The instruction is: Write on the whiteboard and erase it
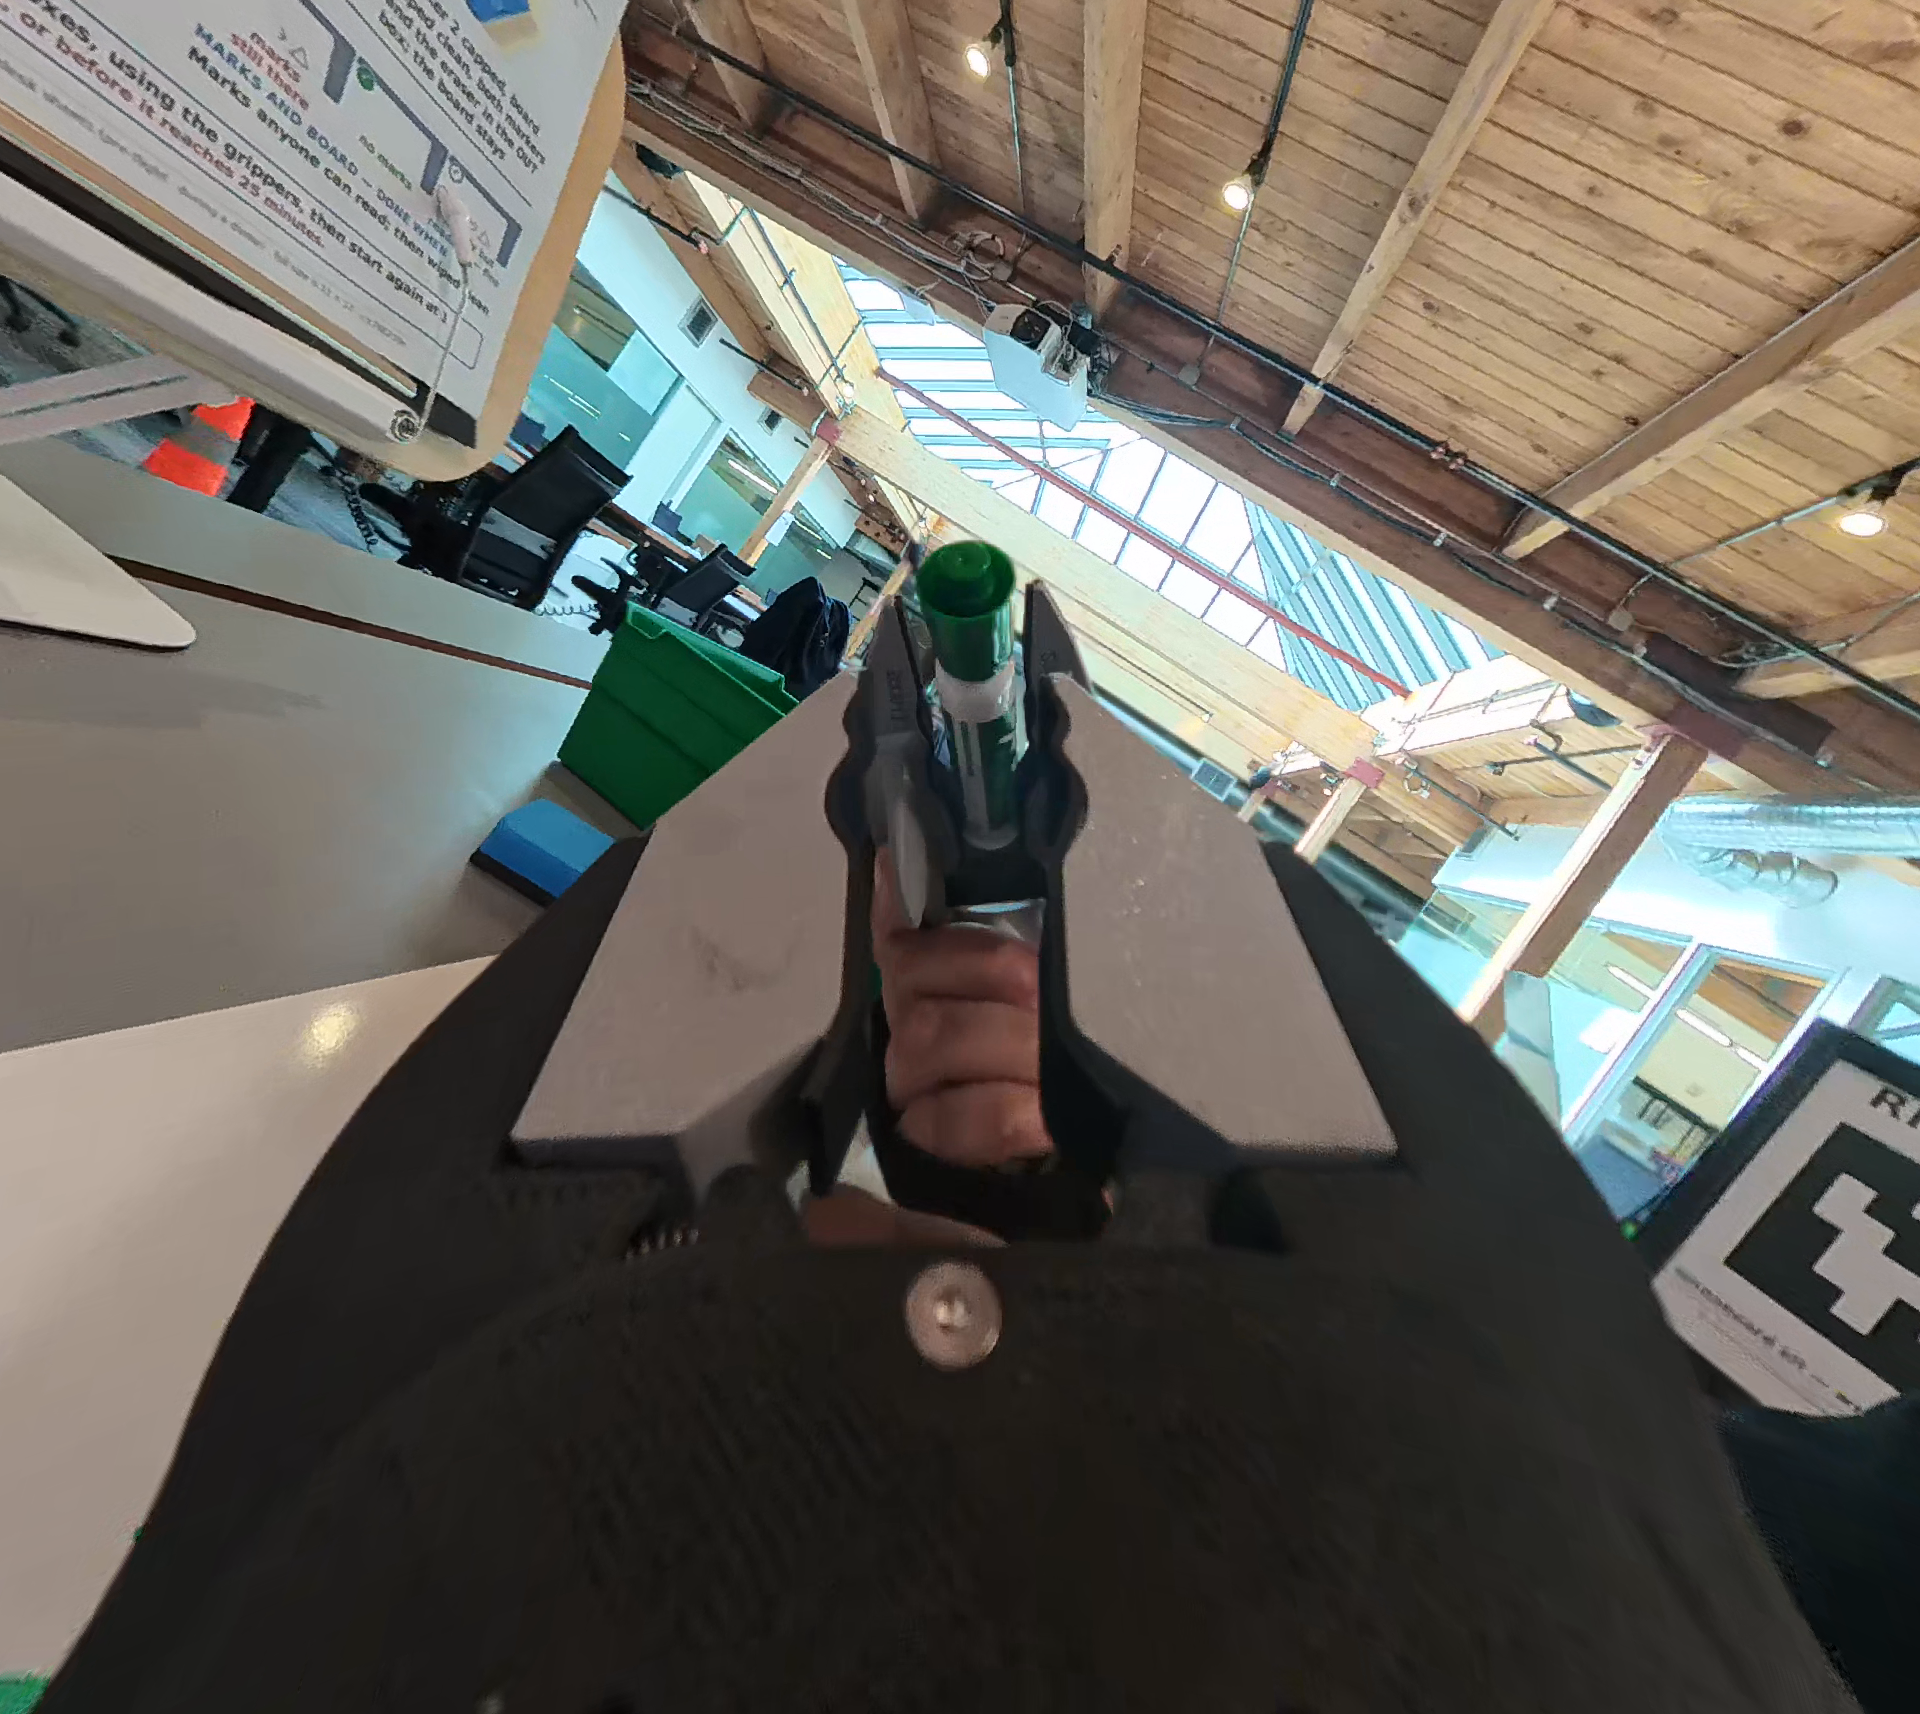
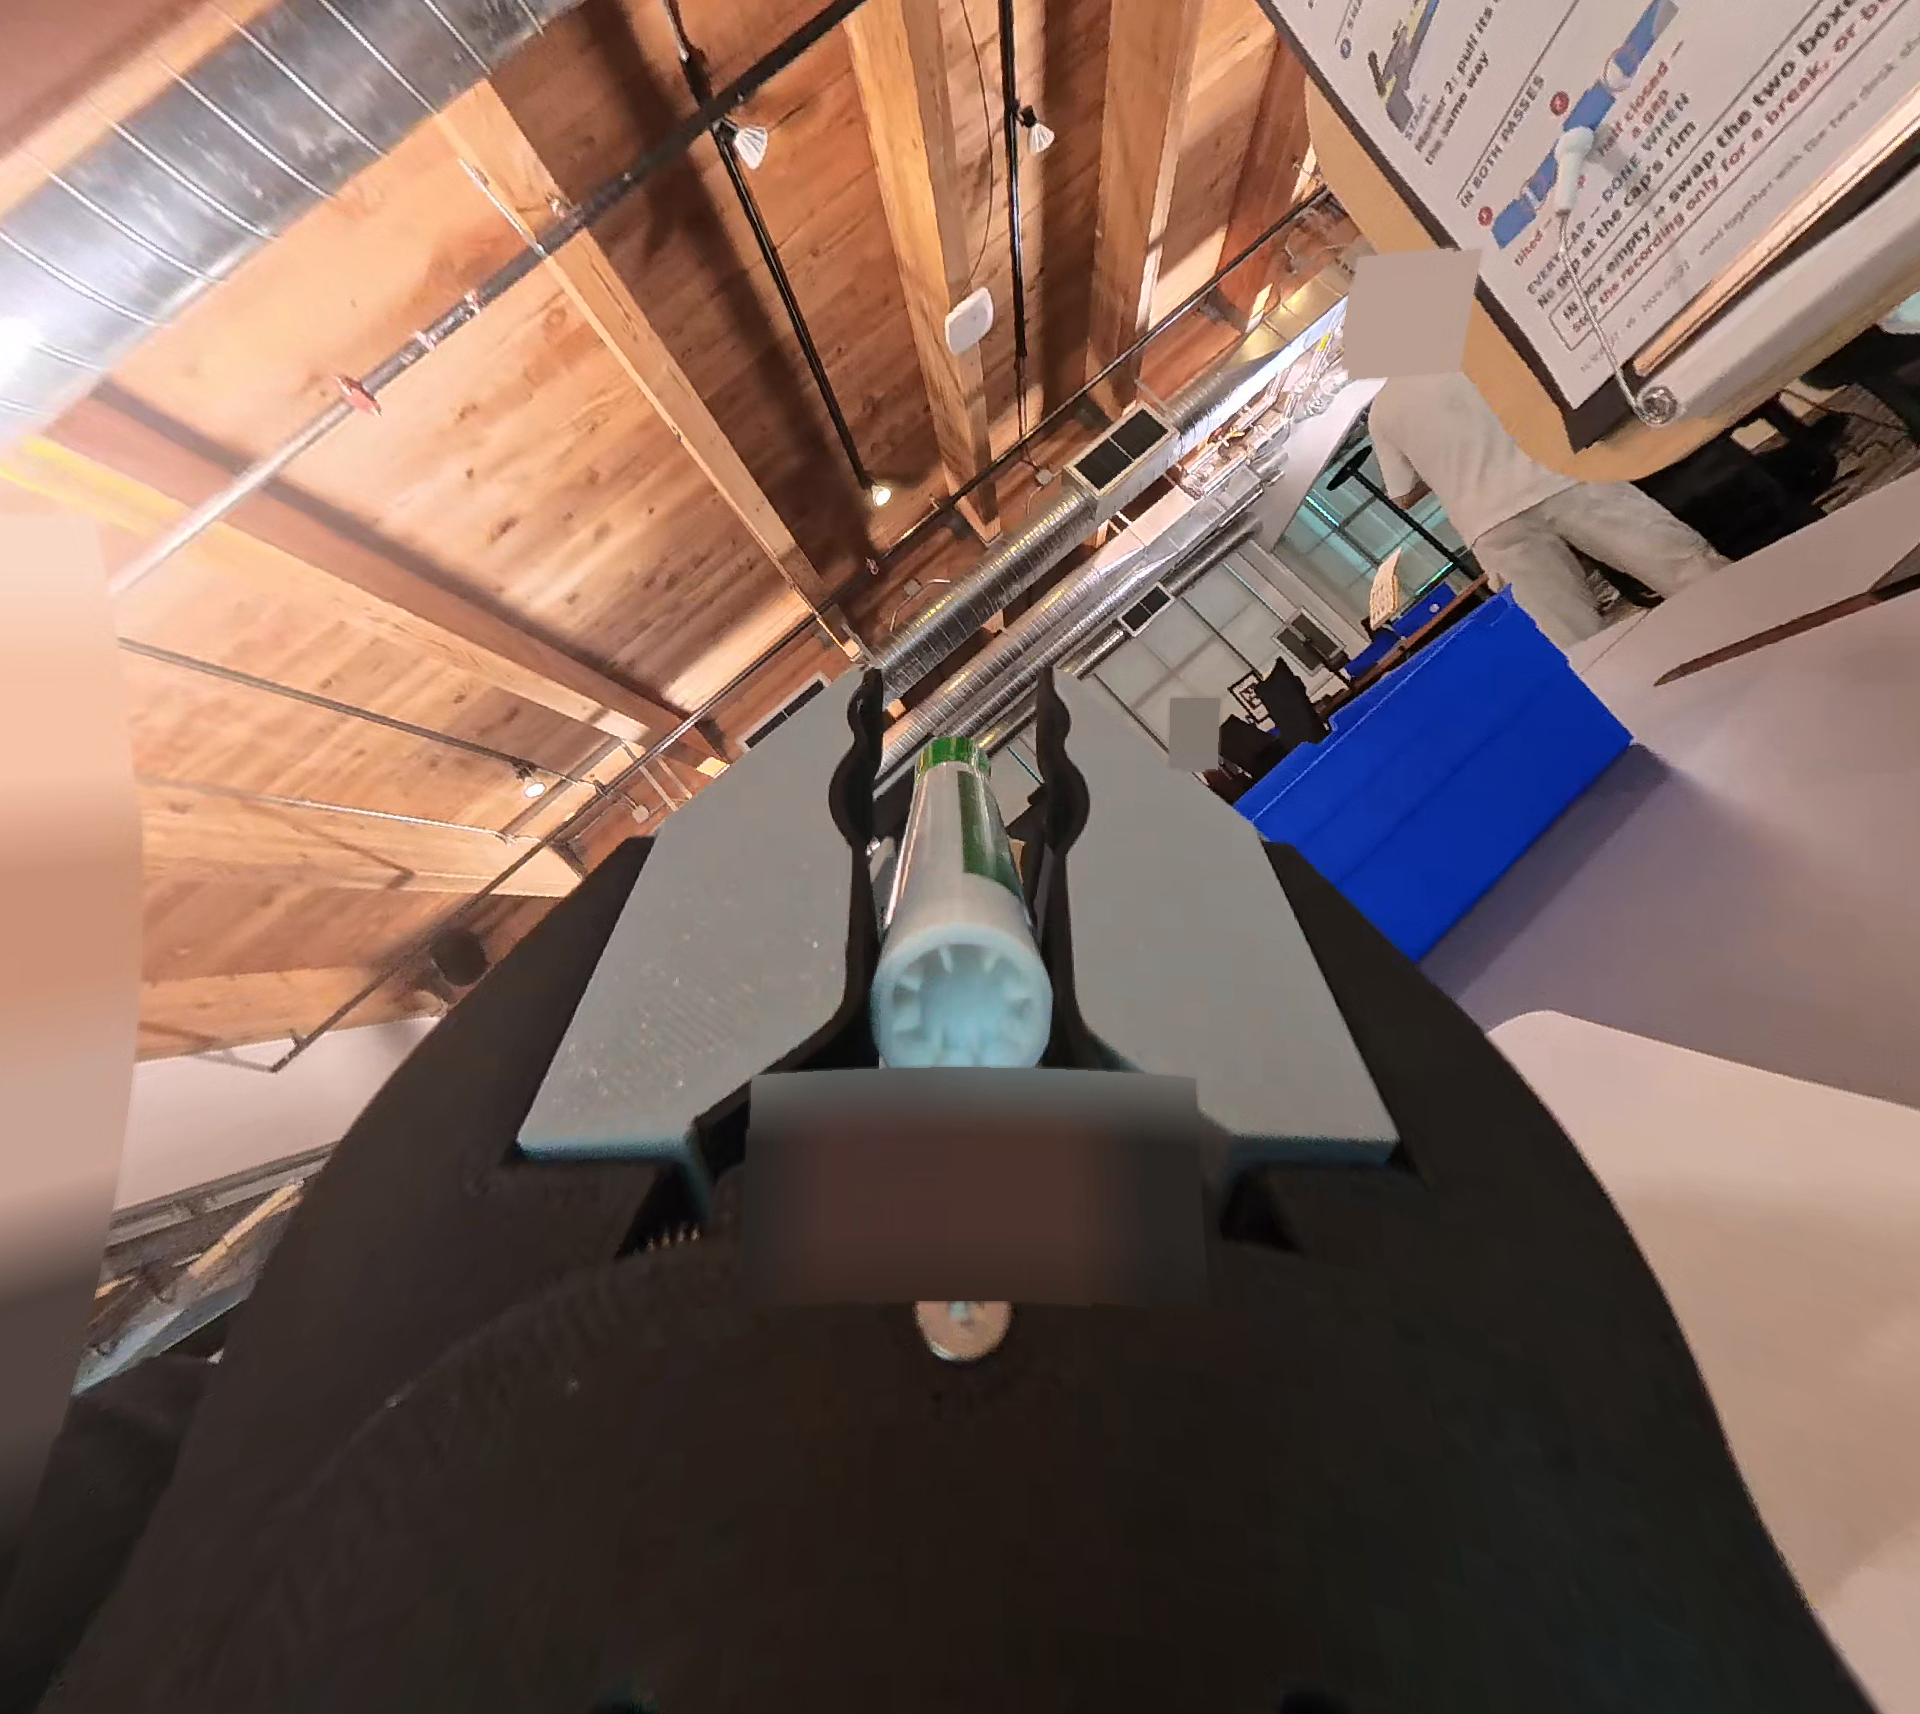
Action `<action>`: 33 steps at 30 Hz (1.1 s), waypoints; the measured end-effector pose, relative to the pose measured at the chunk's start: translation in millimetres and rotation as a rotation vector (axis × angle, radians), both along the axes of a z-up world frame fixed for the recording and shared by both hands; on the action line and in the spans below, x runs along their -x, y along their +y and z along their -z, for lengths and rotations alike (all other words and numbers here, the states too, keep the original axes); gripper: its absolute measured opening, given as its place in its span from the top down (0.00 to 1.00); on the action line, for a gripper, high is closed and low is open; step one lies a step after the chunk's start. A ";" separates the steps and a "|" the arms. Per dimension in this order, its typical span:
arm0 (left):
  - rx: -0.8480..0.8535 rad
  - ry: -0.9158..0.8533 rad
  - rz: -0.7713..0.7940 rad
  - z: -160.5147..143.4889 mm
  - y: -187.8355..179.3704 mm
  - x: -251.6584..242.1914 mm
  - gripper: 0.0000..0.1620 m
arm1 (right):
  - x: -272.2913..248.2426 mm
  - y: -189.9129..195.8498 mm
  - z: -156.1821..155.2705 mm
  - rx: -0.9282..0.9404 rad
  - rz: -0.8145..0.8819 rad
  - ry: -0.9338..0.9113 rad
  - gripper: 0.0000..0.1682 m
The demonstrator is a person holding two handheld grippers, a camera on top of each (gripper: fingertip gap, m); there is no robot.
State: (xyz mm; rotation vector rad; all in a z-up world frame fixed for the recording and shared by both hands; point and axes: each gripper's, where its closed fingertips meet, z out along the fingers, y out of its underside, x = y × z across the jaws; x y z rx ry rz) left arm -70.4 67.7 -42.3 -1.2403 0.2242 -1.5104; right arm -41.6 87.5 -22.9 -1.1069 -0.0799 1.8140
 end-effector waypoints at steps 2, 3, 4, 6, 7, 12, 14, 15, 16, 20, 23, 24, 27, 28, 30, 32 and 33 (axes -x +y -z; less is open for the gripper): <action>-0.026 0.032 0.006 0.1 -4.5 -4.3 0.82 | 1.8 -2.8 -1.5 -0.019 0.002 -0.015 0.84; -0.034 0.042 0.006 0.4 -6.0 -6.4 0.83 | 5.0 -5.1 -1.6 -0.025 -0.010 -0.022 0.84; -0.040 0.051 0.008 0.6 -7.2 -8.3 0.83 | 8.3 -6.7 -0.8 -0.027 -0.018 -0.029 0.84; -0.054 0.069 0.005 0.7 -9.1 -10.5 0.83 | 13.7 -10.2 -0.3 -0.033 -0.041 -0.034 0.84; -0.061 0.074 -0.001 0.7 -9.6 -10.4 0.84 | 15.4 -11.8 -0.3 -0.037 -0.051 -0.034 0.84; -0.072 0.050 -0.022 -3.3 -8.4 -4.2 0.90 | 31.0 -17.4 7.6 -0.025 -0.118 -0.072 0.84; -0.082 0.057 -0.006 -4.2 -8.7 -2.0 0.90 | 35.1 -19.7 8.7 -0.028 -0.140 -0.080 0.84; -0.086 0.071 -0.001 -4.3 -8.6 -1.2 0.91 | 36.5 -20.3 9.1 -0.029 -0.149 -0.089 0.84; -0.092 0.077 0.008 -5.6 -9.4 -0.4 0.91 | 38.0 -22.2 8.8 -0.032 -0.172 -0.091 0.84; -0.108 0.087 0.047 -9.1 -13.6 2.6 0.91 | 43.7 -29.5 8.0 -0.071 -0.208 -0.135 0.83; -0.098 0.057 0.054 -13.3 -11.7 10.3 0.91 | 43.4 -30.3 9.7 -0.084 -0.214 -0.169 0.84; -0.087 0.037 0.065 -15.7 -10.3 14.3 0.91 | 42.3 -28.9 10.5 -0.081 -0.217 -0.173 0.82; -0.069 0.004 0.058 -19.7 -4.5 26.8 0.91 | 35.8 -24.5 10.6 -0.079 -0.213 -0.178 0.82; -0.068 0.002 0.061 -20.4 -3.9 28.8 0.91 | 34.6 -23.2 11.5 -0.080 -0.211 -0.193 0.82; -0.063 0.005 0.064 -20.4 -2.6 30.7 0.91 | 34.2 -24.8 11.5 -0.102 -0.229 -0.228 0.82; -0.060 0.019 0.094 -19.6 -3.9 28.6 0.91 | 35.3 -25.5 16.2 -0.131 -0.237 -0.328 0.82; -0.058 0.026 0.109 -19.0 -4.6 27.4 0.91 | 34.0 -26.3 16.8 -0.157 -0.232 -0.371 0.81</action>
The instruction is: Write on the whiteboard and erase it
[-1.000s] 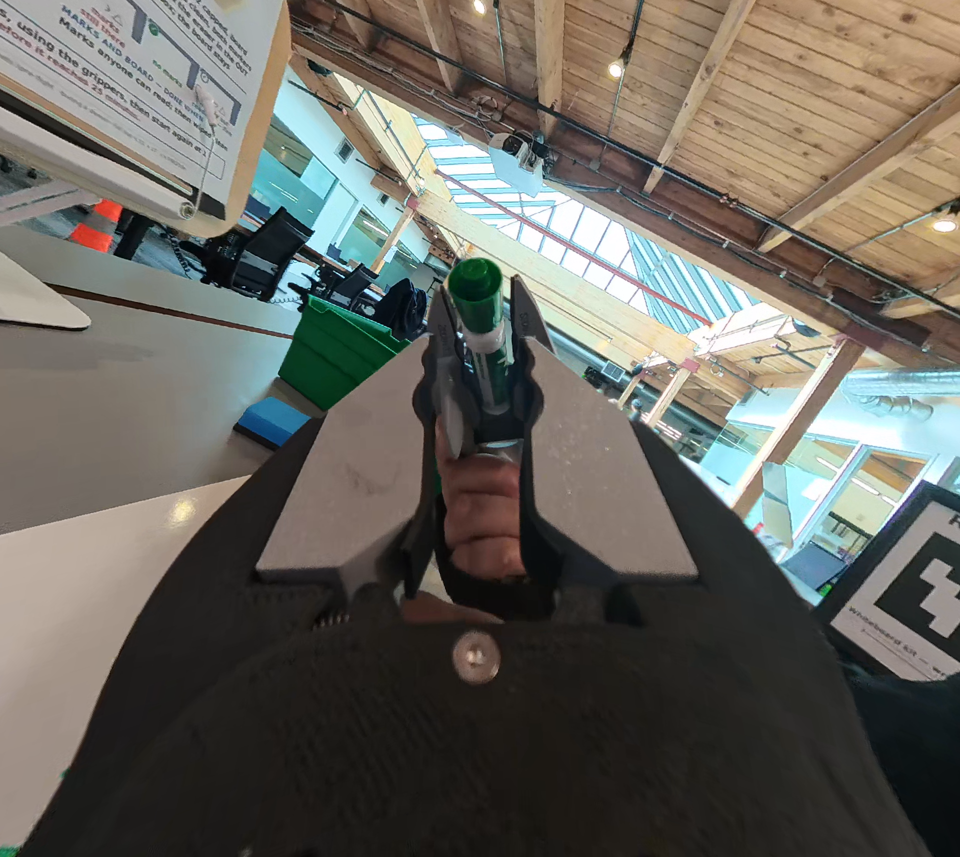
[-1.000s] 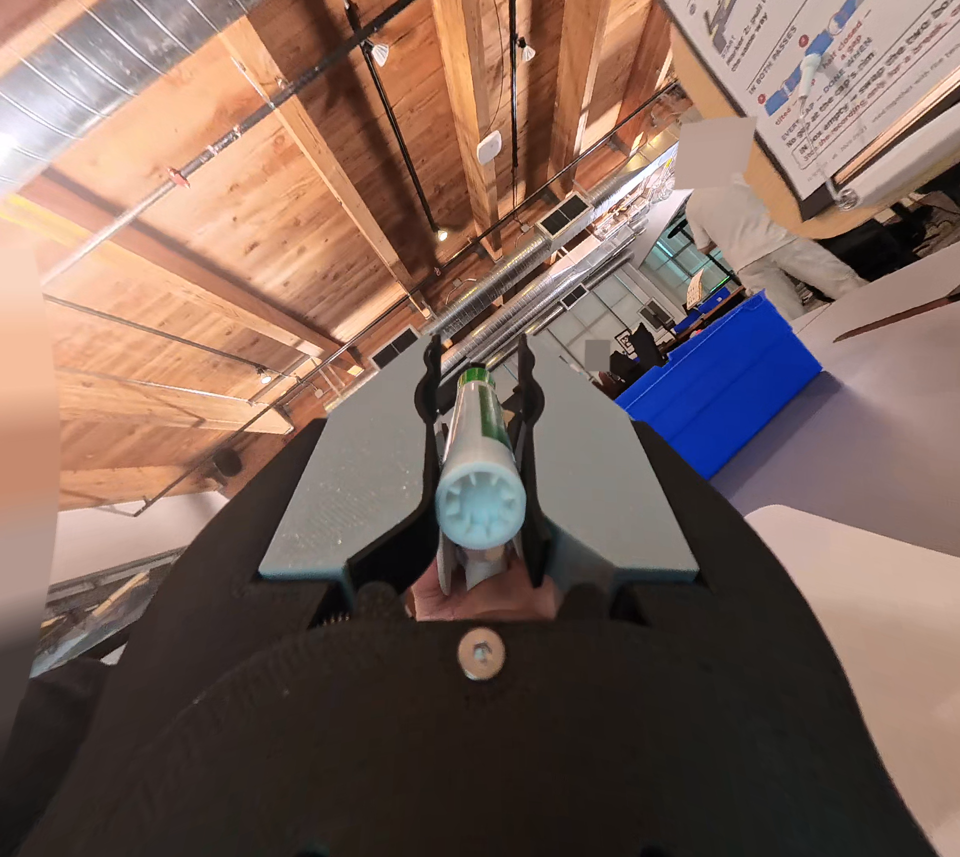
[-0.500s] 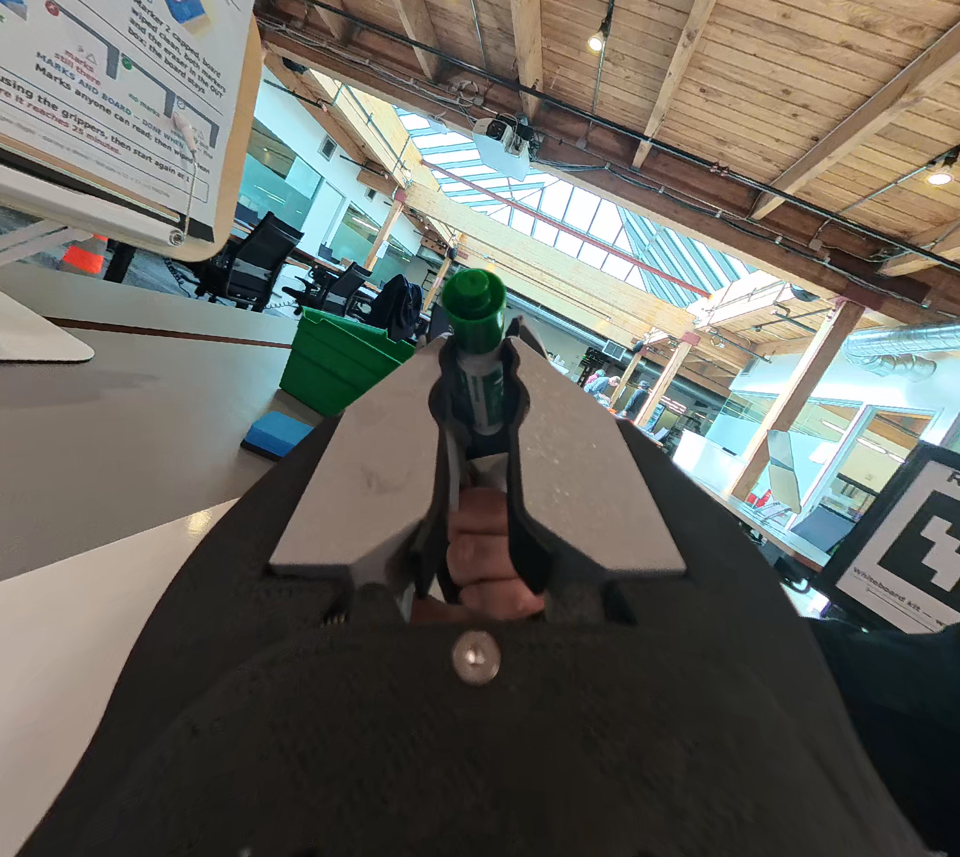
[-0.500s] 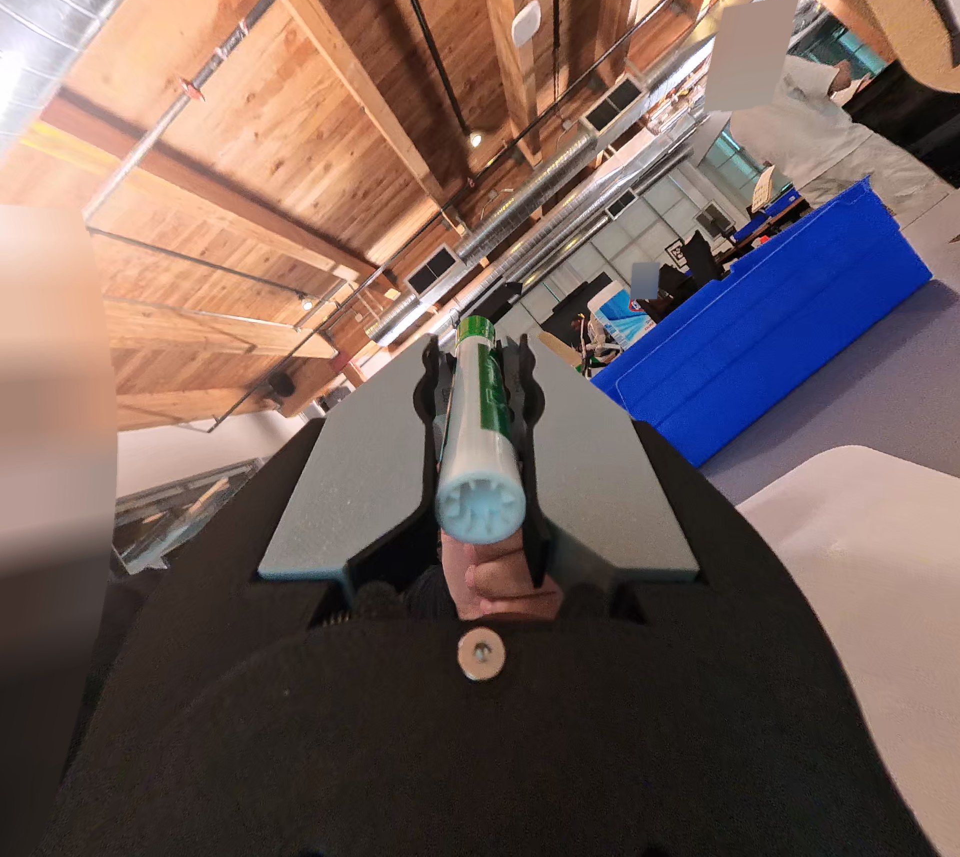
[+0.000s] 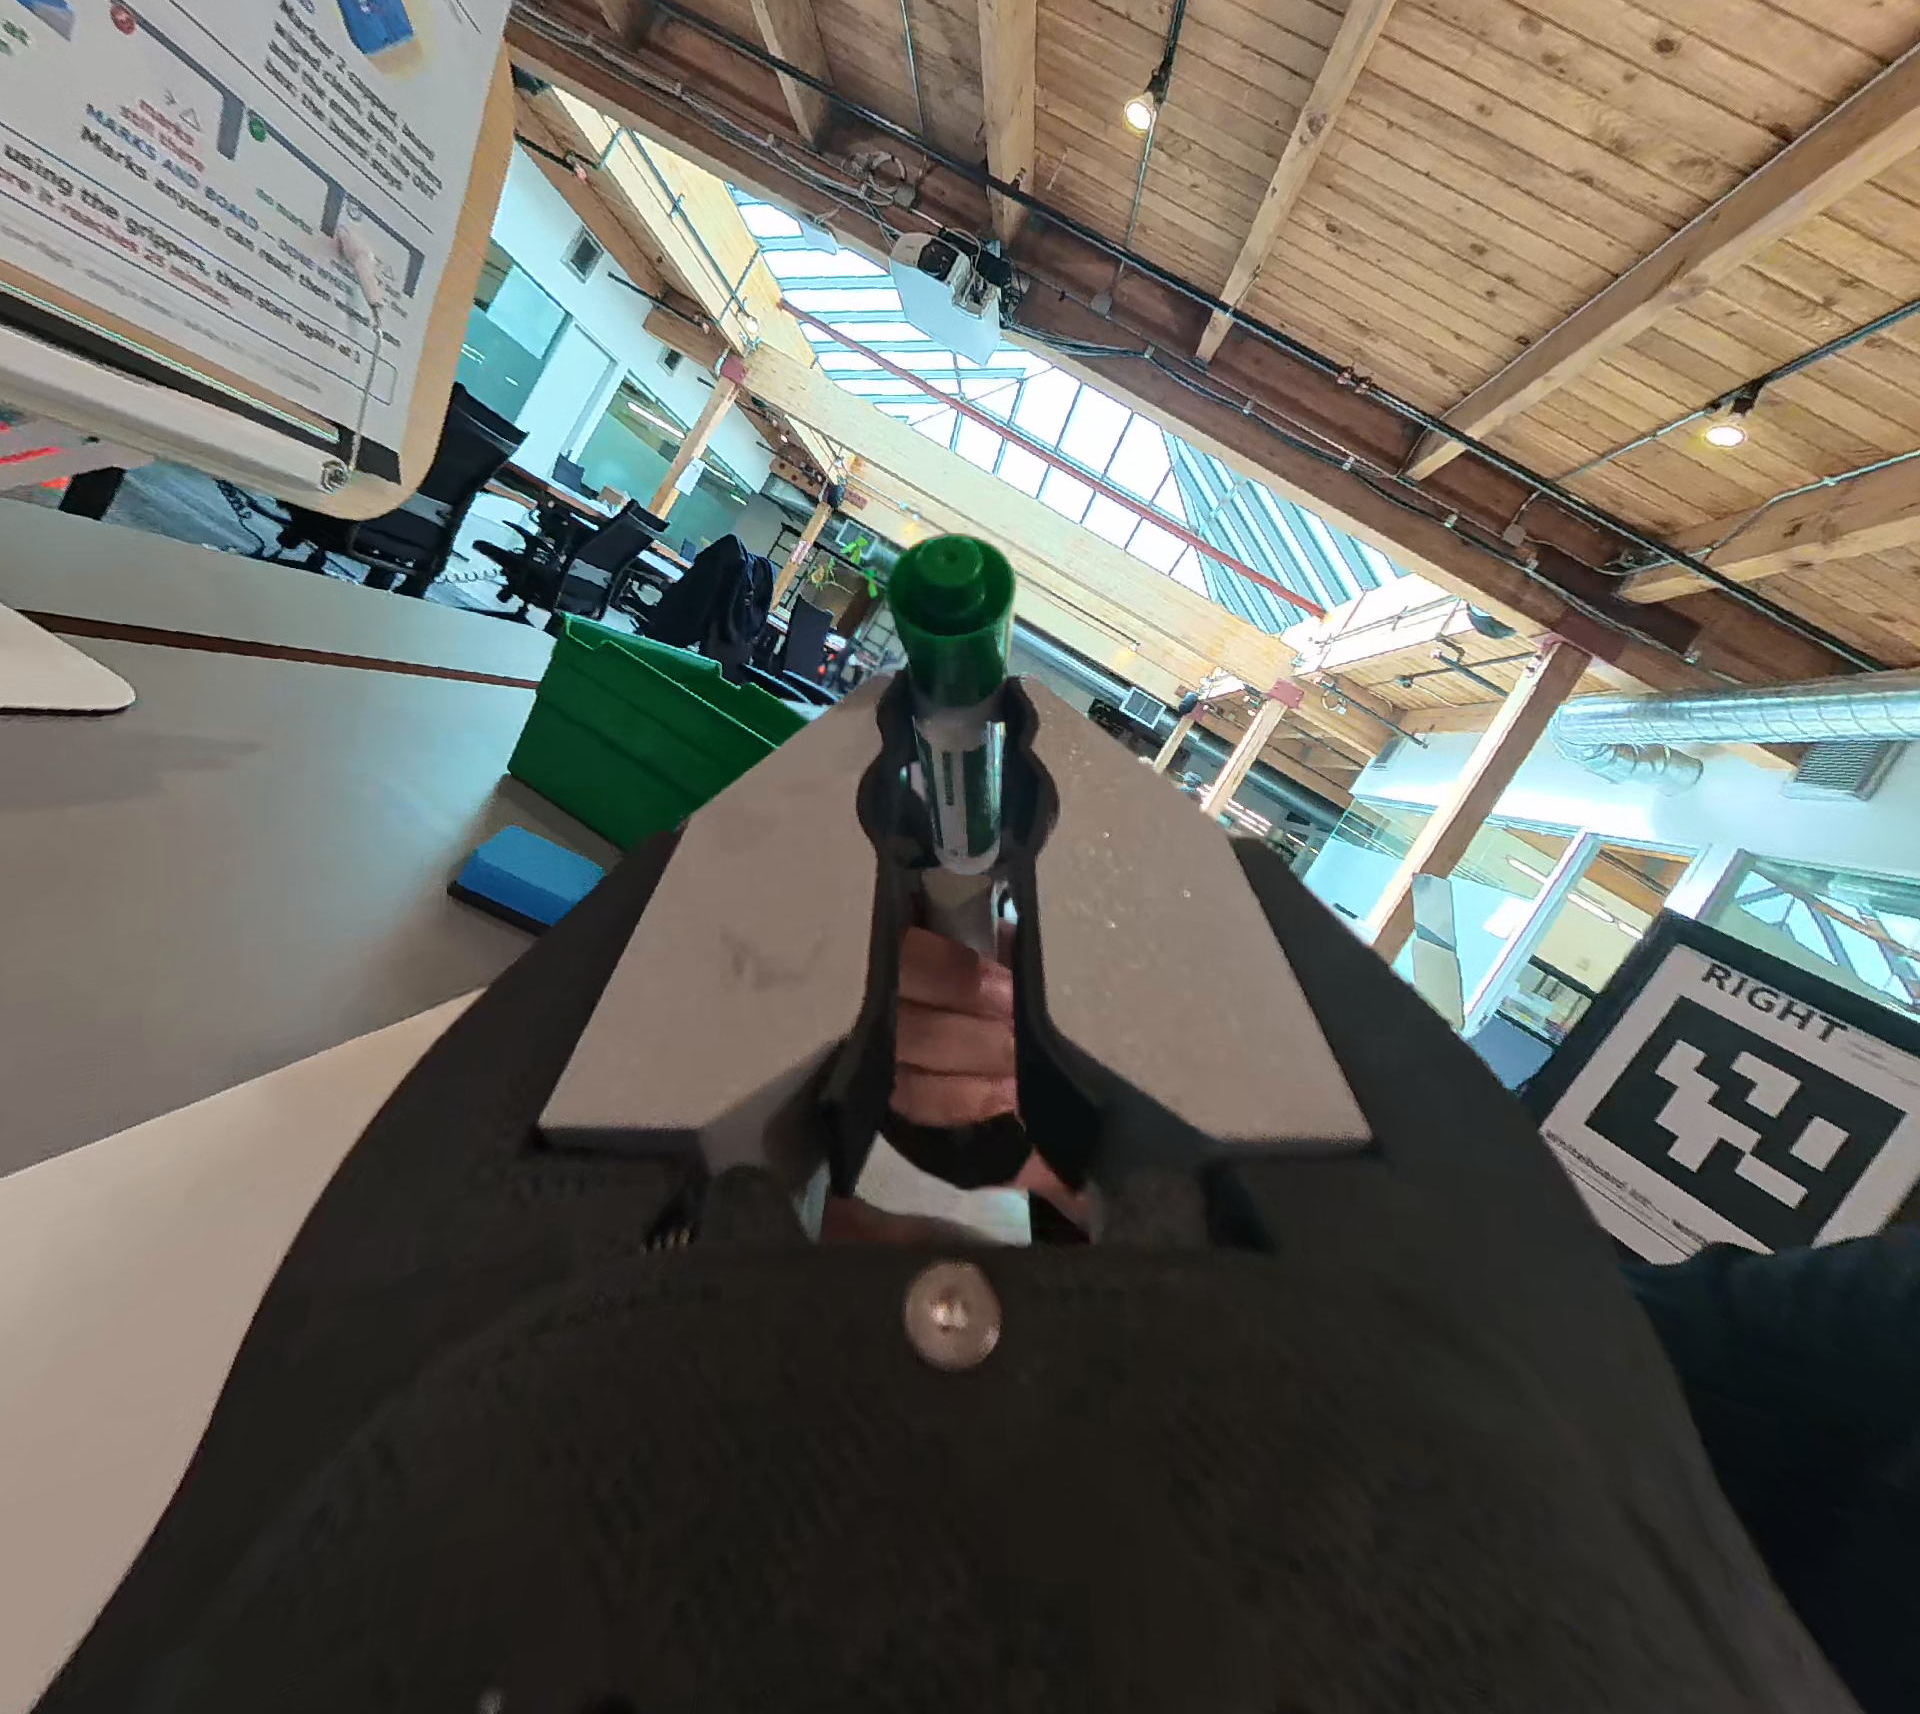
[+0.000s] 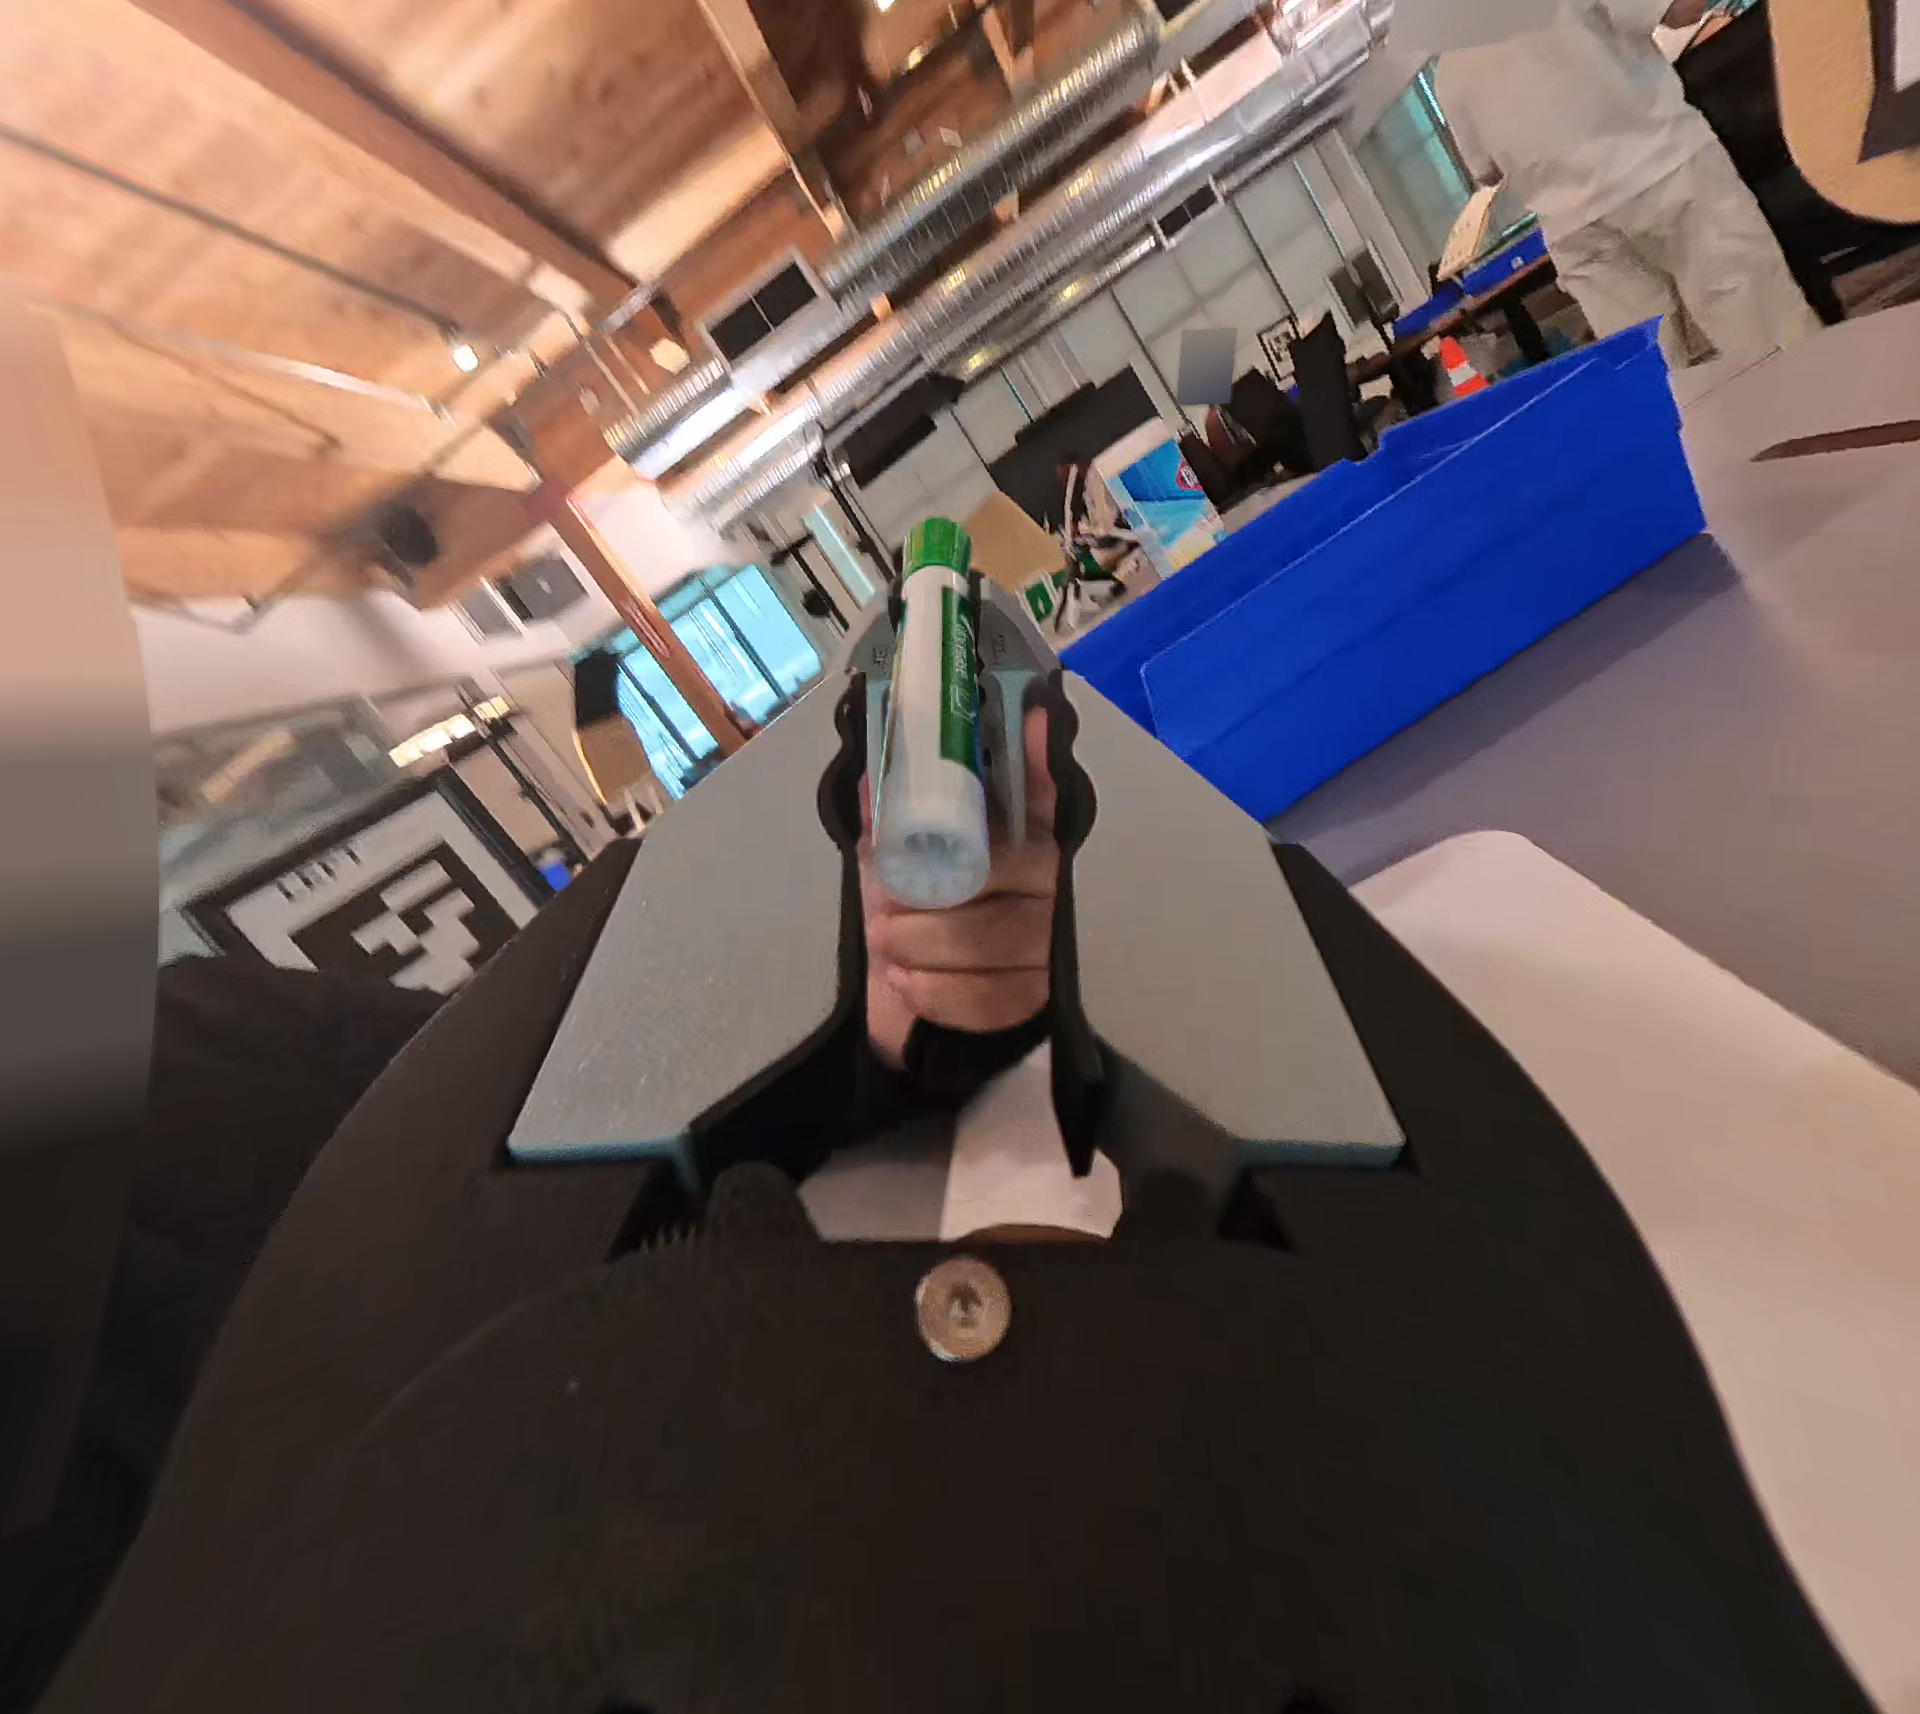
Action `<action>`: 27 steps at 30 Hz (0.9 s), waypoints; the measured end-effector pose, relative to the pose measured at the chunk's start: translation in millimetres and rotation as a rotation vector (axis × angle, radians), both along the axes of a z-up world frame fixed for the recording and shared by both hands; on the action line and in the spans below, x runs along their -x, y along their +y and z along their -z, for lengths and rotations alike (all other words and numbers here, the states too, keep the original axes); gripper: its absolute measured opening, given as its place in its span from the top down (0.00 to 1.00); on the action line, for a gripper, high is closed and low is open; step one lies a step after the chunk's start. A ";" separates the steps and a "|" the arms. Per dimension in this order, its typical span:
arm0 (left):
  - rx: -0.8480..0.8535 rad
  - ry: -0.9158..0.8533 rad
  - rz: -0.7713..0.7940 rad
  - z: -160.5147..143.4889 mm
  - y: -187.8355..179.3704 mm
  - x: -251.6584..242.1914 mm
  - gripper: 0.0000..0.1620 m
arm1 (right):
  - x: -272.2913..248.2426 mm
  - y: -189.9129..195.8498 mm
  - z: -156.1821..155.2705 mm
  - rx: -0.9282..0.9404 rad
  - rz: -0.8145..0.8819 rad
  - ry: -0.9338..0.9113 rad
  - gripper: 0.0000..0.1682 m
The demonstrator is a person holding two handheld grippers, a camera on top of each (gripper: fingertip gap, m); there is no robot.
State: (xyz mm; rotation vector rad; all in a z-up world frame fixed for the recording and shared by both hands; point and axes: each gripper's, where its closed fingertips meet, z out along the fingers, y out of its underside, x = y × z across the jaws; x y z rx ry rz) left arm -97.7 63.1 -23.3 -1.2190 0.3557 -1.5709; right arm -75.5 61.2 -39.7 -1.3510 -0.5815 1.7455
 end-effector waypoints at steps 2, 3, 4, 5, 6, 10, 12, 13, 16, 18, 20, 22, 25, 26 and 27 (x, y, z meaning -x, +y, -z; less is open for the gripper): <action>0.010 0.030 0.036 3.1 -1.2 -3.3 0.91 | -2.2 -5.2 2.5 -0.061 -0.020 -0.081 0.82; 0.016 0.051 0.055 5.4 -1.7 -4.9 0.91 | -2.3 -10.0 6.1 -0.085 -0.049 -0.130 0.82; 0.020 0.075 0.063 8.0 -1.4 -6.0 0.91 | -2.5 -14.4 10.1 -0.110 -0.070 -0.177 0.81; 0.027 0.104 0.084 11.5 -2.2 -8.2 0.91 | -2.8 -17.7 14.5 -0.140 -0.076 -0.224 0.82; 0.032 0.127 0.103 14.4 -3.3 -9.9 0.91 | -3.2 -20.2 18.0 -0.171 -0.075 -0.264 0.83; 0.058 0.212 0.190 27.5 -10.6 -18.6 0.91 | -0.9 -29.2 34.2 -0.227 -0.104 -0.387 0.84; 0.074 0.247 0.240 34.3 -16.0 -24.6 0.91 | 2.9 -33.6 41.7 -0.233 -0.130 -0.428 0.85; 0.074 0.253 0.247 35.8 -17.4 -27.0 0.91 | 5.0 -34.1 44.1 -0.235 -0.130 -0.440 0.86; 0.069 0.268 0.263 38.2 -21.3 -32.1 0.91 | 12.0 -39.2 54.5 -0.234 -0.164 -0.490 0.88; 0.065 0.281 0.254 39.4 -20.8 -32.2 0.91 | 14.2 -37.5 58.8 -0.257 -0.140 -0.523 0.90; 0.061 0.288 0.247 39.7 -20.3 -32.2 0.91 | 14.1 -35.9 59.7 -0.254 -0.130 -0.530 0.91; 0.079 0.278 0.258 38.7 -20.9 -32.8 0.90 | 13.0 -34.6 59.2 -0.237 -0.130 -0.522 0.91; 0.081 0.270 0.257 35.4 -20.2 -32.0 0.78 | 9.8 -32.2 55.1 -0.247 -0.105 -0.511 0.91; 0.074 0.271 0.234 34.6 -17.7 -30.4 0.76 | 8.4 -30.1 54.2 -0.252 -0.089 -0.513 0.91; 0.068 0.265 0.210 33.1 -14.9 -28.2 0.76 | 6.8 -27.9 52.5 -0.256 -0.071 -0.511 0.91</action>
